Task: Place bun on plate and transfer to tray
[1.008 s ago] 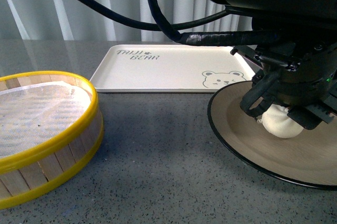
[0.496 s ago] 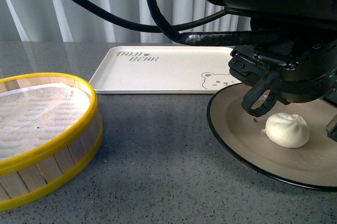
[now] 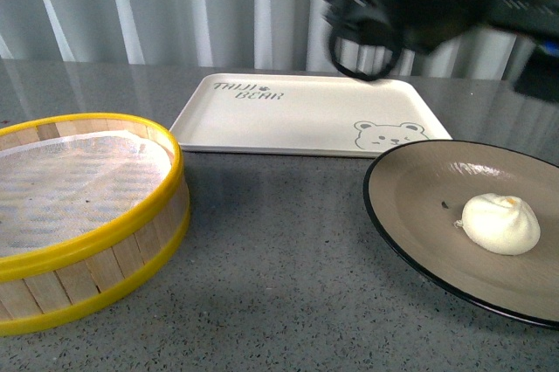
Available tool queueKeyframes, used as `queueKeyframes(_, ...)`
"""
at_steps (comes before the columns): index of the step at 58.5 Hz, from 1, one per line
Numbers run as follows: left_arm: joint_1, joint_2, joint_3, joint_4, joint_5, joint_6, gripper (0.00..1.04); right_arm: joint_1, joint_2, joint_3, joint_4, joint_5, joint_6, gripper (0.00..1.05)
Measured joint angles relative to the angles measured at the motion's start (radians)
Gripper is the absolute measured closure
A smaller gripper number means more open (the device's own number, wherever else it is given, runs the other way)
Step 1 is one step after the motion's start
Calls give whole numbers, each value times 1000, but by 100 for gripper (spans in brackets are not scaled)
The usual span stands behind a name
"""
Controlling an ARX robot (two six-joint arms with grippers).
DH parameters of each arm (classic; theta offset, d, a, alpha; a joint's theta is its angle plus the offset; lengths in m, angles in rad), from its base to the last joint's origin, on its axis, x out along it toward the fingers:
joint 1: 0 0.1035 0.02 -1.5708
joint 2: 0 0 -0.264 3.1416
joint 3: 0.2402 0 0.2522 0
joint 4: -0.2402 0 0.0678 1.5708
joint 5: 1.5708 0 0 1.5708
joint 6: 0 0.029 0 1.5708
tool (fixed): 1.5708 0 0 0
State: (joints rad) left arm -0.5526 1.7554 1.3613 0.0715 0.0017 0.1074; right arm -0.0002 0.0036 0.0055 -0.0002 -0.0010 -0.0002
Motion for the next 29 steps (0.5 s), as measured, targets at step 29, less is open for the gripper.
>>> queueKeyframes(29, 542, -556, -812, 587, -25, -85, 42, 0, 0, 0, 0, 1, 0, 8)
